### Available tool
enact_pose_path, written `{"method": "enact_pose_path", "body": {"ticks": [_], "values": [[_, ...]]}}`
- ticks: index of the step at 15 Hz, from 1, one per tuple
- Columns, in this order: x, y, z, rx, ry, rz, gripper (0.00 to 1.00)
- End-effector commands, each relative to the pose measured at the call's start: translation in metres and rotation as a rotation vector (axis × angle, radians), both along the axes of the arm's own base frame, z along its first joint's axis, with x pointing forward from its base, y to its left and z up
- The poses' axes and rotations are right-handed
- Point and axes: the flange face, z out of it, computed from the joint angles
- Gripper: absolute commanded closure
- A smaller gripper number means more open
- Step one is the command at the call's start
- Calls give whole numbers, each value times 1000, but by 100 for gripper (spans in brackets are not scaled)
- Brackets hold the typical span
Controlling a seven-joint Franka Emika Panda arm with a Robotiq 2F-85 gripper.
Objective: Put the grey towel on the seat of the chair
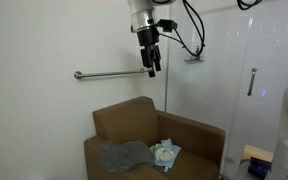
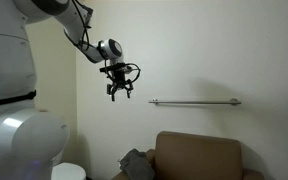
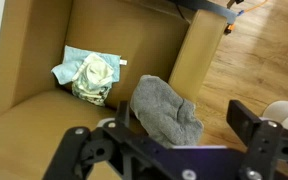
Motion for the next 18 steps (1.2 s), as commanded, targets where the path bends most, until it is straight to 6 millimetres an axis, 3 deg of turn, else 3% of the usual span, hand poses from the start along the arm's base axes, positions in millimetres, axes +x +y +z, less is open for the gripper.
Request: {"method": "enact_pose_path", "body": {"ticks": [1,7,9,13,18], "values": [[0,0,0,0,1,0,0],[0,0,0,0,1,0,0],[-3,-10,8,-7,-11,10,0],[18,-34,13,-53,-44,93,0],[58,-62,13,3,-175,290,0]]}}
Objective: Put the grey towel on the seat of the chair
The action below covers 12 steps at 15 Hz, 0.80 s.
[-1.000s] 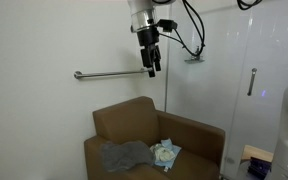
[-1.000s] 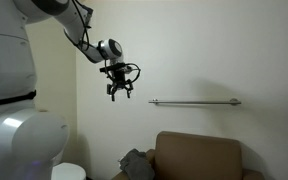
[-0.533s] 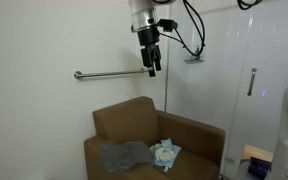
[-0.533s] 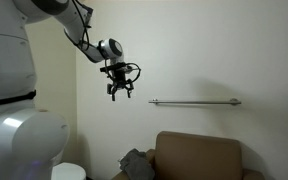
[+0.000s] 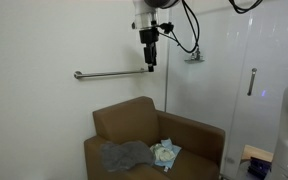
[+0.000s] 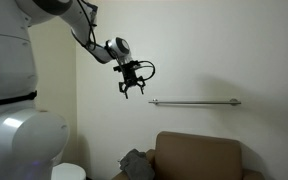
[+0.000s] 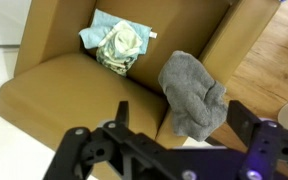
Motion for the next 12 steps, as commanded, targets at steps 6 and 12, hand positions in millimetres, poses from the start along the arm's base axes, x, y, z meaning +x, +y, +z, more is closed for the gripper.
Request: {"method": "enact_pose_path", "body": {"ticks": [6,12], "values": [[70,-25,-61,245,-45,343,0],[115,32,-152,461,146,510,0]]}}
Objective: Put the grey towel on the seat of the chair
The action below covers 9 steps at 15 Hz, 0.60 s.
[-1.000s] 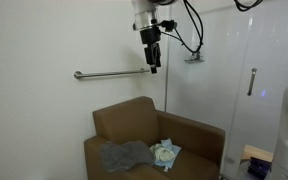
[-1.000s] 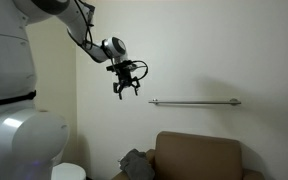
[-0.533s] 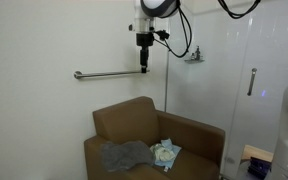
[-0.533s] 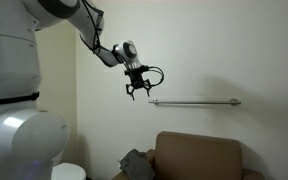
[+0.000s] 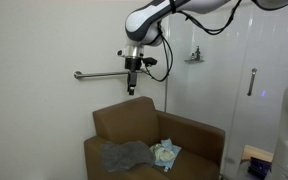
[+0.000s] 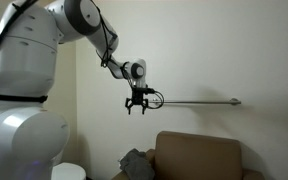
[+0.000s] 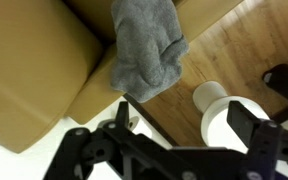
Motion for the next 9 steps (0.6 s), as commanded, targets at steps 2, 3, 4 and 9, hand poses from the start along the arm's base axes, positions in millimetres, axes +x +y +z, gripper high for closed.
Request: {"method": "enact_pose_path", "body": {"ticks": [2,3,4,9], "values": [[33,38,-43,30,117,108,0],[21,34,-44,29,96,69,0],[27,41,-51,33,110,80,0],[38,42,-53,45,123,82,0]]}}
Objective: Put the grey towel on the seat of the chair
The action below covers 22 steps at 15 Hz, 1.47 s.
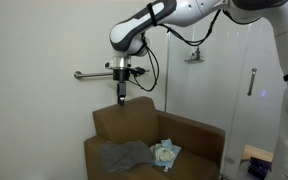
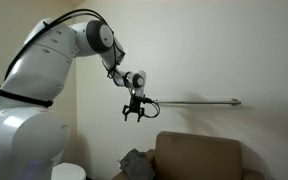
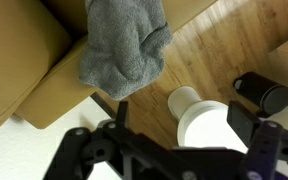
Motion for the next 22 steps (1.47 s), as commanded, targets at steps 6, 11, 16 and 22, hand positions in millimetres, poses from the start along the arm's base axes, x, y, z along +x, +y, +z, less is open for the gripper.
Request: {"method": "enact_pose_path", "body": {"ticks": [6,11,16,22], "values": [[36,2,-51,-10,80,-54,0],[68,15,-97,-15,22,-94,0],[69,39,-154,-49,116,-82,0],[64,55,-211,-103,97,-240,0]]}}
